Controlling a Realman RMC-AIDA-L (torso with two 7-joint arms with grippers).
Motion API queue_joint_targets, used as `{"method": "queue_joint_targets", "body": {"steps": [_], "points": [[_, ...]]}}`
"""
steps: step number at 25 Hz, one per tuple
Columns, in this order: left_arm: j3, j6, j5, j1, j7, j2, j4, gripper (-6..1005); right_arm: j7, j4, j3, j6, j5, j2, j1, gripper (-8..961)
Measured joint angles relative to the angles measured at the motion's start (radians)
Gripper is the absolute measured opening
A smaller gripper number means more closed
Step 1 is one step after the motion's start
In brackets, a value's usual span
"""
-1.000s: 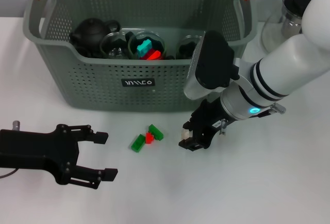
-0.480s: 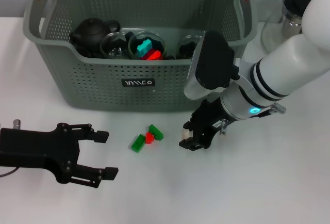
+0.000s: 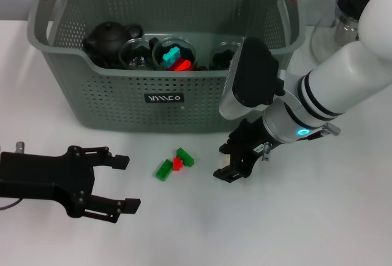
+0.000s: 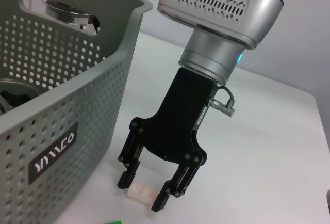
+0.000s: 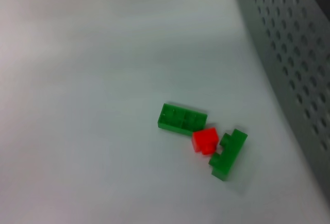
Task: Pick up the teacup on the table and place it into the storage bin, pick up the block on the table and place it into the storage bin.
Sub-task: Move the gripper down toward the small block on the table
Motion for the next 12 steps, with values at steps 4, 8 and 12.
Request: {"method": "queue_joint_targets", "body": {"steps": [4, 8, 12], "points": [[0.0, 0.0, 0.0, 0.0, 0.0, 0.0, 0.0, 917, 0.0, 0.0, 0.0, 0.0, 0.0, 0.0, 0.0, 568], [0.0, 0.0, 0.0, -0.001, 0.0, 0.0, 0.0, 917, 0.0, -0.001, 0.001, -0.003, 0.001, 0.0, 0.0, 568], [0.0, 0.0, 0.0, -0.001, 0.0, 0.0, 0.0, 917, 0.0, -0.002, 0.001, -0.007, 0.001, 0.0, 0.0, 569]]}}
